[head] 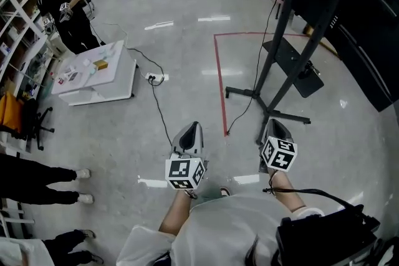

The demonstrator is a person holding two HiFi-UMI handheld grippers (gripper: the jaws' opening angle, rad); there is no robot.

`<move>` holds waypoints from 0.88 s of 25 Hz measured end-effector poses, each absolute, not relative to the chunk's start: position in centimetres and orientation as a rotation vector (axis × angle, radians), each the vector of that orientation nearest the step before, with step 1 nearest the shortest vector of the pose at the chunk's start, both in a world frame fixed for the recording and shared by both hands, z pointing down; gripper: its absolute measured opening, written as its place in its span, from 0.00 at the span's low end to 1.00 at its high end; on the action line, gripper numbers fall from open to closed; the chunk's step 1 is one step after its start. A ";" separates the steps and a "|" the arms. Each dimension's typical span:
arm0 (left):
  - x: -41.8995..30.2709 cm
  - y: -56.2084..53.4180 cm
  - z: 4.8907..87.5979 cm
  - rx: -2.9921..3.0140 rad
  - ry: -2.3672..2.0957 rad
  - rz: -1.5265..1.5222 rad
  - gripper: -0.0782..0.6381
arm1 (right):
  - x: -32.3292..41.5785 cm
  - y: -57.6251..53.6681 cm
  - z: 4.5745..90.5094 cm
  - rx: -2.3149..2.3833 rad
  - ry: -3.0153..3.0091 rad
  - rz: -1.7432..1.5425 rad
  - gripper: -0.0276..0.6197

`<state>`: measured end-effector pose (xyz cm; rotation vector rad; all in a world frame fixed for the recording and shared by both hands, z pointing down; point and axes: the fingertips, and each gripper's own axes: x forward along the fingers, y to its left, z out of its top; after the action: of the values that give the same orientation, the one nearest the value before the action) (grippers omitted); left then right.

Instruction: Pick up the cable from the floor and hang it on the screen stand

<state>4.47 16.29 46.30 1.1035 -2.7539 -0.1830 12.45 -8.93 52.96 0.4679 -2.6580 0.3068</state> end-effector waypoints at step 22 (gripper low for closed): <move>-21.3 5.6 45.4 1.583 -2.540 -0.042 0.11 | -6.7 -13.6 53.6 0.852 -2.589 0.426 0.07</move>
<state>-21.30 5.64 45.39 1.5826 -2.5398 -0.0422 -6.72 -13.65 53.60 0.8524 -2.5887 0.4263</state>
